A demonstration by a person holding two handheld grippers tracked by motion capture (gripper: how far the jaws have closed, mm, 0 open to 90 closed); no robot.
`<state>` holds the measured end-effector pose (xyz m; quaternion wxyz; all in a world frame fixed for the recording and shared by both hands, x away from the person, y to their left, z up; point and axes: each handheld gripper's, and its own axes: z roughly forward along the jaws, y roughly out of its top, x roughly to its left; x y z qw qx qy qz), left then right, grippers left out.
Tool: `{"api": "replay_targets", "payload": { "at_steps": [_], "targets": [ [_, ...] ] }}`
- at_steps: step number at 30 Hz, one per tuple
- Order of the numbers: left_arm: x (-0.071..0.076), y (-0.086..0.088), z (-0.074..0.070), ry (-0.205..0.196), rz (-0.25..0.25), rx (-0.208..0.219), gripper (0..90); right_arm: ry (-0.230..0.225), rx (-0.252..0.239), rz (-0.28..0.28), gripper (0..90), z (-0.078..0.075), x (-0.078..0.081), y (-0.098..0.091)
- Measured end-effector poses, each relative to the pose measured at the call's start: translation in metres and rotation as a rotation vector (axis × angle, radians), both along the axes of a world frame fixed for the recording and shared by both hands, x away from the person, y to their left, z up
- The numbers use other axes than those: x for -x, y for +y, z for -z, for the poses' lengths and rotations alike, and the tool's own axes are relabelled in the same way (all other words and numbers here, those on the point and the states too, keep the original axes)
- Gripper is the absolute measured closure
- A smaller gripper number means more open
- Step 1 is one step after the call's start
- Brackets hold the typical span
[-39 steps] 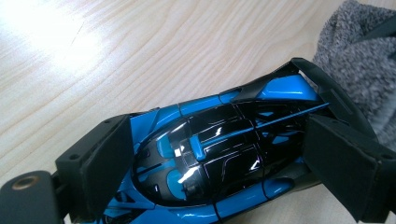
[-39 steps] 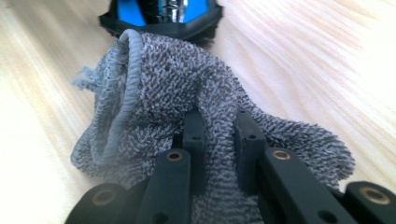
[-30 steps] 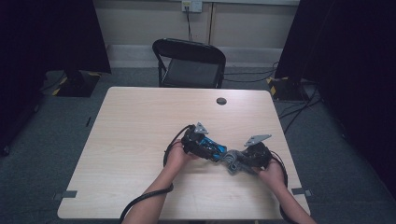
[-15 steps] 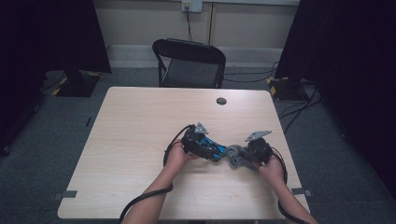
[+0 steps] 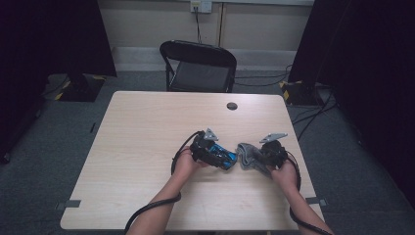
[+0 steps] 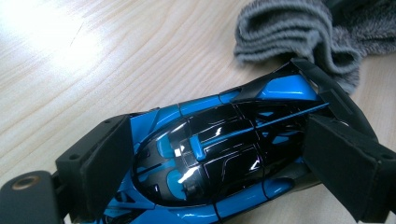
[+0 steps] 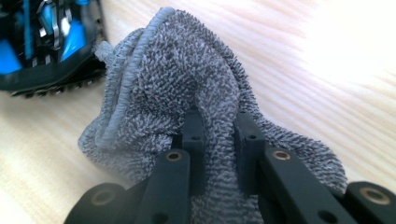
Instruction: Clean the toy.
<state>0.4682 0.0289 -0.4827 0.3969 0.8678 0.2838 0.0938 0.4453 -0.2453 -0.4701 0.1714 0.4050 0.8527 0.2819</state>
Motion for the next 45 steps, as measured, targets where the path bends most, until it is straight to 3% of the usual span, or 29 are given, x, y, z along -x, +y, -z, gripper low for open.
{"api": "replay_targets", "payload": {
  "at_steps": [7, 12, 20, 26, 30, 45],
  "targets": [
    [0.001, 0.000, 0.001, -0.004, -0.002, 0.005, 9.2, -0.010, -0.029, 0.065, 77.7, -0.010, -0.006, -0.001],
    [0.001, 0.000, 0.001, -0.003, -0.002, 0.006, 9.2, -0.014, -0.017, 0.080, 77.5, -0.014, -0.012, 0.006],
    [0.001, 0.000, 0.001, -0.003, -0.002, 0.006, 9.2, -0.008, -0.030, 0.123, 77.3, -0.019, -0.027, 0.020],
    [0.002, 0.000, 0.001, -0.008, -0.004, 0.016, 9.2, 0.002, -0.074, 0.190, 77.3, -0.026, -0.041, 0.026],
    [0.002, 0.000, 0.002, -0.009, -0.005, 0.020, 9.2, 0.001, -0.077, 0.215, 77.3, -0.027, -0.050, 0.030],
    [0.002, 0.001, 0.002, -0.011, -0.005, 0.025, 9.3, -0.007, -0.086, 0.206, 77.2, -0.026, -0.072, 0.072]
  ]
}}
